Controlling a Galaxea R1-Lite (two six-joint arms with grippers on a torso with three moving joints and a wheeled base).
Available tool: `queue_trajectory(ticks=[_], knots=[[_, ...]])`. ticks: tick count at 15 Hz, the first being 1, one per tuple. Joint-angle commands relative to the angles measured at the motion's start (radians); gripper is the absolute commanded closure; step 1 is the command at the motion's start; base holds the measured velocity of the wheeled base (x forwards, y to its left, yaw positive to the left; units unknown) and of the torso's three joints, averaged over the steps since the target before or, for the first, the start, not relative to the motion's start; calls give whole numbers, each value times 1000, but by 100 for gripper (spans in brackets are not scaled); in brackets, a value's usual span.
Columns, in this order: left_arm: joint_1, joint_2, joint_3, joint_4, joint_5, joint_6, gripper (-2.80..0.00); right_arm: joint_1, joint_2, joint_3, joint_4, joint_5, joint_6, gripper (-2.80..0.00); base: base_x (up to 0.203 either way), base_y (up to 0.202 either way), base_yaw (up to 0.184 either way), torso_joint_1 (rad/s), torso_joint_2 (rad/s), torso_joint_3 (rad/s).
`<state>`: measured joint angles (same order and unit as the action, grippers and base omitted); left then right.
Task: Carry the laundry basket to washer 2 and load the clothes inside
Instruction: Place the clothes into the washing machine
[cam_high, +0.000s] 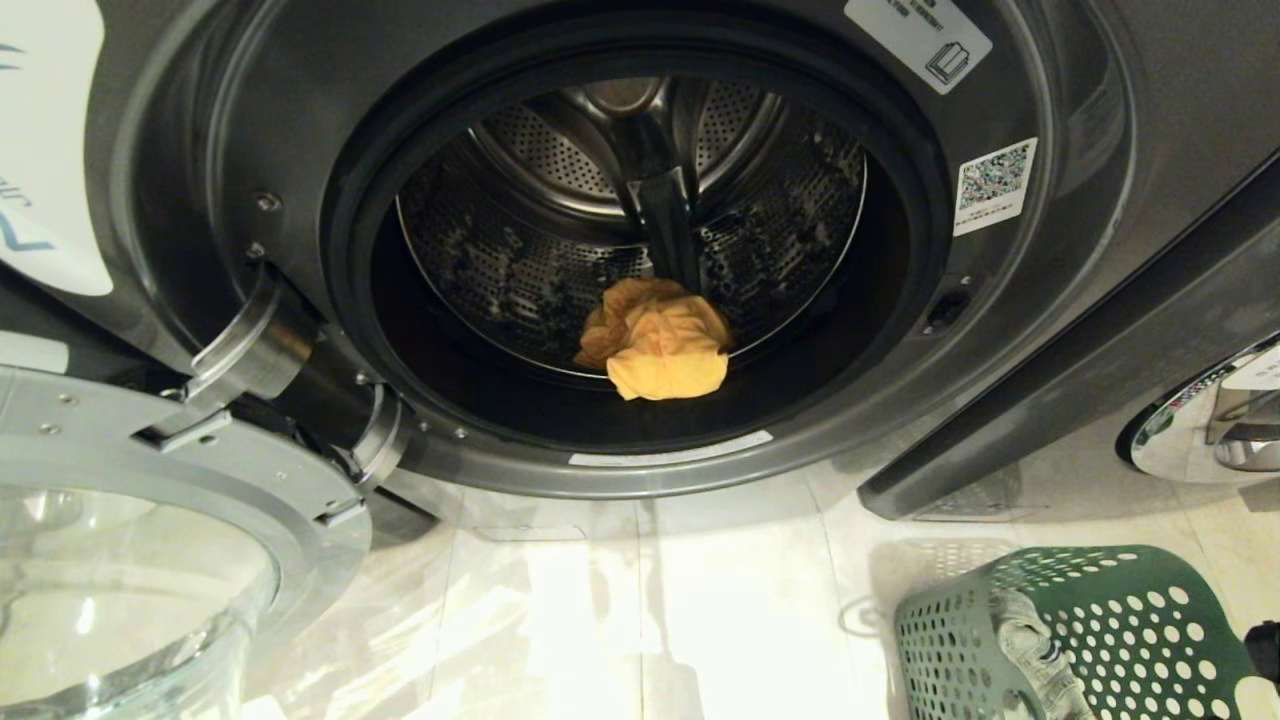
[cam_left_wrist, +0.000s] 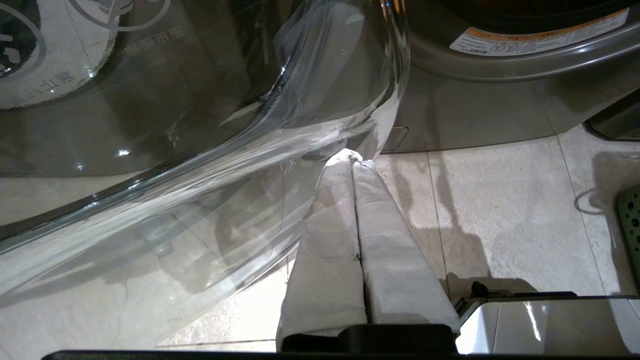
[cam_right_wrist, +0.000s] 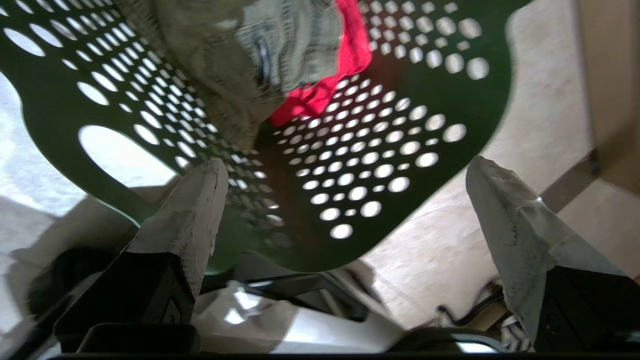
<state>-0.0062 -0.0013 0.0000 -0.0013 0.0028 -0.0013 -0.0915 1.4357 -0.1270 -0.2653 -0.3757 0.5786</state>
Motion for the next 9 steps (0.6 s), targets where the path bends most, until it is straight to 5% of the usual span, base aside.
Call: queue_trajectory(ticks=[1,5,9], knots=[[0,1,0,0,0,0,0,-12,163,2,-73,24,14,-280,0,0,0,0,0,0],[0,1,0,0,0,0,0,-35,451,-62,-378,121,29,-280,0,0,0,0,0,0],[0,0,0,0,0,0,0,-171,625,-163,-459,159,8,-280,0,0,0,0,0,0]])
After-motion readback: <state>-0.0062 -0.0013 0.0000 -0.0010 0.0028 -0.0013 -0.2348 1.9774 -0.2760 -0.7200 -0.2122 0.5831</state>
